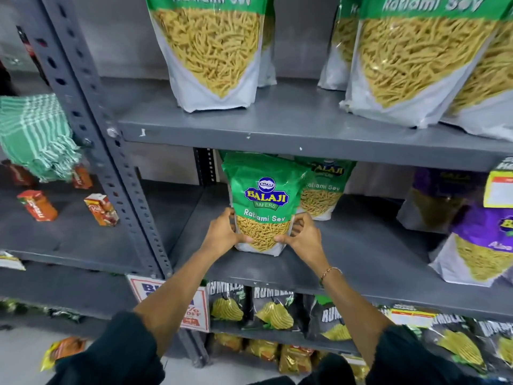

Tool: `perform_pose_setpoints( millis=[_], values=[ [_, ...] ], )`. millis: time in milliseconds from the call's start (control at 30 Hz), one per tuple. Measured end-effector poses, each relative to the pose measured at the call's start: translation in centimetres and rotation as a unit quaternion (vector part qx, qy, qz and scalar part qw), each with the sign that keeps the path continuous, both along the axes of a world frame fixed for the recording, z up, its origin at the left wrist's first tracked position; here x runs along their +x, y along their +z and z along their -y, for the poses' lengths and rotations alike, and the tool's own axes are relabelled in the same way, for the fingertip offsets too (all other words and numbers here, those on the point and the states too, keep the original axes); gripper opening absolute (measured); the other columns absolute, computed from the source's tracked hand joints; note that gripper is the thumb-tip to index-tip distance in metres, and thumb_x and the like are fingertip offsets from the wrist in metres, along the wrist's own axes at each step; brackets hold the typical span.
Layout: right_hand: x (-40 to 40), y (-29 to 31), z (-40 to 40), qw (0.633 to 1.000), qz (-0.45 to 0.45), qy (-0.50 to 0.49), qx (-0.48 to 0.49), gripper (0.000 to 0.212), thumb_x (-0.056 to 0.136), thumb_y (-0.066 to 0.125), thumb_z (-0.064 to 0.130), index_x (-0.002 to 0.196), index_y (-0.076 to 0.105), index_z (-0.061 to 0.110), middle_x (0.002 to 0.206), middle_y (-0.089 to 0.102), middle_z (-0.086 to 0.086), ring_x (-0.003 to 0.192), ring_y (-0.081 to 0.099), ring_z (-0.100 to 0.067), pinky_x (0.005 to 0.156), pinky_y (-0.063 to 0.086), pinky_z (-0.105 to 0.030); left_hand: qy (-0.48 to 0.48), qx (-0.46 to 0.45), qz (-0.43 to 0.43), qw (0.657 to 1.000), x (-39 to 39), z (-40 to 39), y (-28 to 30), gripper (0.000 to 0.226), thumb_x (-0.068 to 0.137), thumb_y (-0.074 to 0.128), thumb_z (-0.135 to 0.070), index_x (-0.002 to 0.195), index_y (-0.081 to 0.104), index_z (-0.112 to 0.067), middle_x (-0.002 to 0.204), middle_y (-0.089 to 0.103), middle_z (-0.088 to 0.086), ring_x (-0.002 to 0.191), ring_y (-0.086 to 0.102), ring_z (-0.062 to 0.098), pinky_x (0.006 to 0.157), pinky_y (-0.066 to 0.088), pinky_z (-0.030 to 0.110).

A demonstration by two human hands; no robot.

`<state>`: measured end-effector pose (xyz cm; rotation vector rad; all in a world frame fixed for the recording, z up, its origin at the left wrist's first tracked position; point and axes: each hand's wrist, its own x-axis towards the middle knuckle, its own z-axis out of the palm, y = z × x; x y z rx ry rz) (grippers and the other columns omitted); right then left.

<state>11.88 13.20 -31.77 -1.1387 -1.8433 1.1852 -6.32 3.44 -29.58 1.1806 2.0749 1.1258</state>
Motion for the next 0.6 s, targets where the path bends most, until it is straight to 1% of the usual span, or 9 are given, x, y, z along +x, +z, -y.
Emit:
perform_pose_setpoints(
  millis=[167,200,300,333,400,467,533,567,600],
  values=[
    [0.2,-0.4,-0.4,1.0,-0.015,-0.001,0.007,0.063,0.049,0.09,0.024,0.092,0.045,0.016,0.109,0.065,-0.013,0.104,0.063,-0.024,0.09,0.055,-0.042,0.005,0.004,0.035,0.999,0.1,-0.3,-1.1,0.078,0.056,0.088,-0.014,0.121,0.044,-0.012,0.114,0.065,0.005,0.097,0.064,0.02,0.077,0.053,0.029],
    [0.3,-0.5,-0.2,1.0,-0.015,-0.002,0.01,0.062,0.05,0.089,0.022,0.092,0.045,0.016,0.106,0.066,-0.011,0.103,0.063,-0.023,0.089,0.056,-0.039,0.006,0.007,0.042,0.999,0.2,-0.1,-1.3,0.078,0.057,0.088,-0.013,0.121,0.043,-0.012,0.115,0.064,0.006,0.098,0.064,0.019,0.077,0.052,0.029],
    [0.7,-0.5,0.1,1.0,-0.019,0.013,0.015,0.058,0.055,0.087,0.014,0.094,0.044,0.013,0.096,0.062,0.002,0.097,0.062,-0.016,0.079,0.054,-0.02,-0.003,0.03,0.067,0.997,0.5,0.5,-1.8,0.075,0.061,0.085,-0.01,0.122,0.042,-0.011,0.119,0.06,0.006,0.102,0.059,0.017,0.081,0.05,0.027],
    [0.6,-0.5,0.1,1.0,-0.017,0.017,0.012,0.058,0.057,0.086,0.013,0.096,0.043,0.013,0.098,0.061,0.002,0.098,0.061,-0.014,0.081,0.052,-0.019,-0.005,0.029,0.062,0.998,0.6,0.5,-2.0,0.074,0.063,0.084,-0.011,0.124,0.041,-0.011,0.118,0.059,0.003,0.104,0.058,0.016,0.084,0.048,0.027],
    [2.8,0.9,4.1,0.999,-0.031,0.005,0.019,0.06,0.06,0.085,0.015,0.103,0.043,0.014,0.106,0.06,-0.002,0.105,0.059,-0.016,0.091,0.05,-0.025,-0.043,0.016,0.028,0.999,2.5,4.1,-0.6,0.071,0.069,0.08,-0.018,0.127,0.038,-0.01,0.116,0.056,-0.003,0.108,0.056,0.014,0.091,0.047,0.03],
    [2.7,0.8,3.9,0.999,-0.025,0.006,0.021,0.062,0.064,0.082,0.014,0.112,0.043,0.011,0.116,0.059,-0.008,0.111,0.057,-0.019,0.097,0.047,-0.03,-0.034,-0.026,-0.035,0.998,2.8,3.7,-1.0,0.067,0.075,0.075,-0.024,0.127,0.036,-0.007,0.114,0.052,-0.004,0.109,0.053,0.014,0.092,0.046,0.034],
    [2.7,1.1,3.8,1.0,-0.016,0.011,0.022,0.064,0.069,0.079,0.01,0.121,0.041,0.008,0.12,0.057,-0.008,0.112,0.055,-0.016,0.096,0.045,-0.027,0.0,-0.046,-0.082,0.996,2.9,3.4,-1.1,0.056,0.08,0.07,-0.027,0.121,0.041,-0.001,0.115,0.051,0.003,0.108,0.055,0.022,0.083,0.044,0.033],
    [2.6,1.2,3.7,0.999,-0.008,0.007,0.031,0.064,0.072,0.076,0.009,0.124,0.04,0.007,0.118,0.056,-0.005,0.109,0.053,-0.013,0.093,0.044,-0.023,0.015,-0.049,-0.091,0.995,2.9,3.1,-1.1,0.048,0.082,0.066,-0.028,0.115,0.046,0.001,0.117,0.052,0.008,0.107,0.057,0.026,0.079,0.042,0.031],
    [2.5,1.4,3.7,0.999,0.003,-0.001,0.041,0.062,0.074,0.075,0.008,0.125,0.04,0.006,0.115,0.056,-0.002,0.105,0.052,-0.011,0.091,0.043,-0.021,0.017,-0.048,-0.094,0.994,3.0,3.1,-0.8,0.04,0.085,0.062,-0.028,0.11,0.051,0.001,0.117,0.054,0.011,0.105,0.058,0.028,0.077,0.042,0.029]
  ],
)
